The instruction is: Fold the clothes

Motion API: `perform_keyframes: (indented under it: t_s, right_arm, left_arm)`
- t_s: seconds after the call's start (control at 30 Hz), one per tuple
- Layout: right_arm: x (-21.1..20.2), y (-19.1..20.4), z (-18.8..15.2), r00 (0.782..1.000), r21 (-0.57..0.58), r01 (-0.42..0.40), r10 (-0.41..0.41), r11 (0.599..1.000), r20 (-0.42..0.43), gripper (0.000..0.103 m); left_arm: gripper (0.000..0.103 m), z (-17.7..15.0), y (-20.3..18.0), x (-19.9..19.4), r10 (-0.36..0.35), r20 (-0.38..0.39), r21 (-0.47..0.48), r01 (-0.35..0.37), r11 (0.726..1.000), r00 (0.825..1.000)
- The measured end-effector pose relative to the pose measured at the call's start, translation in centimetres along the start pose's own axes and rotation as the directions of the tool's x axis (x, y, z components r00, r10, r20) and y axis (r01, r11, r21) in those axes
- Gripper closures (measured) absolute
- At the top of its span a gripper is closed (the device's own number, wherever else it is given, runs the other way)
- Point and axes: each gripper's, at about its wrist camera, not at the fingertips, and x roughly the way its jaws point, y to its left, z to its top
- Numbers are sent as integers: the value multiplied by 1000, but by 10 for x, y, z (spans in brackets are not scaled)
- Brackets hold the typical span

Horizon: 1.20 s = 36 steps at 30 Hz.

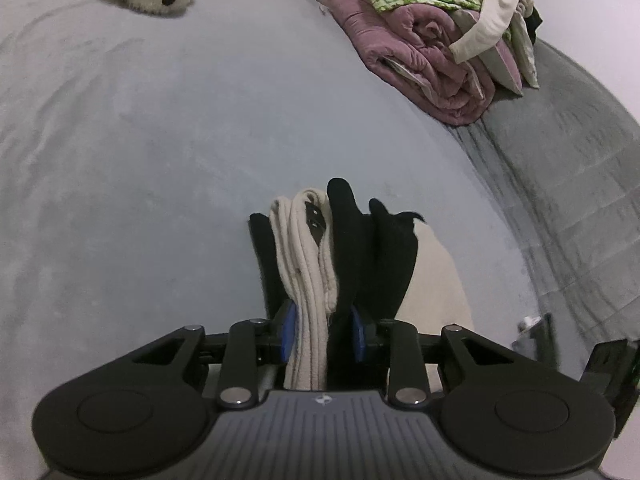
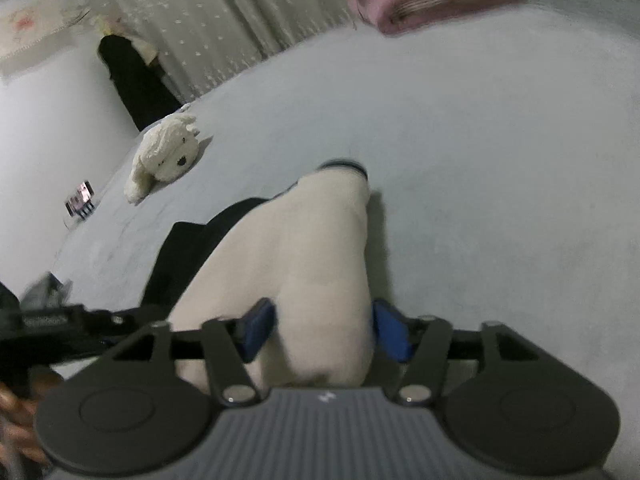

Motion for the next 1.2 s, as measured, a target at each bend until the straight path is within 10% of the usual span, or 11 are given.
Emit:
perform_keyframes:
  t_s: [0.2,0.43,0.67,0.77,1.07,1.2]
  right_arm:
    - [-28,54,-9,975,-361,162,-92,919,203,37]
    - [-25,141,-82,967,-769,41,170,637,192,41]
    - [13,177,-116,968,-882,172,90,439,233,67]
    - [11,183,-119,961,-881,200,89,429,262,80]
    - [-34,164,-85,919,-695,135,173,706,354,85]
    - [-30,165,-98,942,-739,148,134,657,308,85]
  left_arm:
    - [74,2,3,-11,-10,19,-42,10,999,1000]
    - [74,4,3,-14,1,32,-41,1,999,999]
    - [61,7,7,-15,22,6,-45,-22,999,1000]
    - [59,9,11,-17,15,5,-77,-15,997,1000]
    - [58,15,19,-22,0,30,-113,4,994,1000]
    - [58,14,21,-19,3,26,-114,0,993,1000]
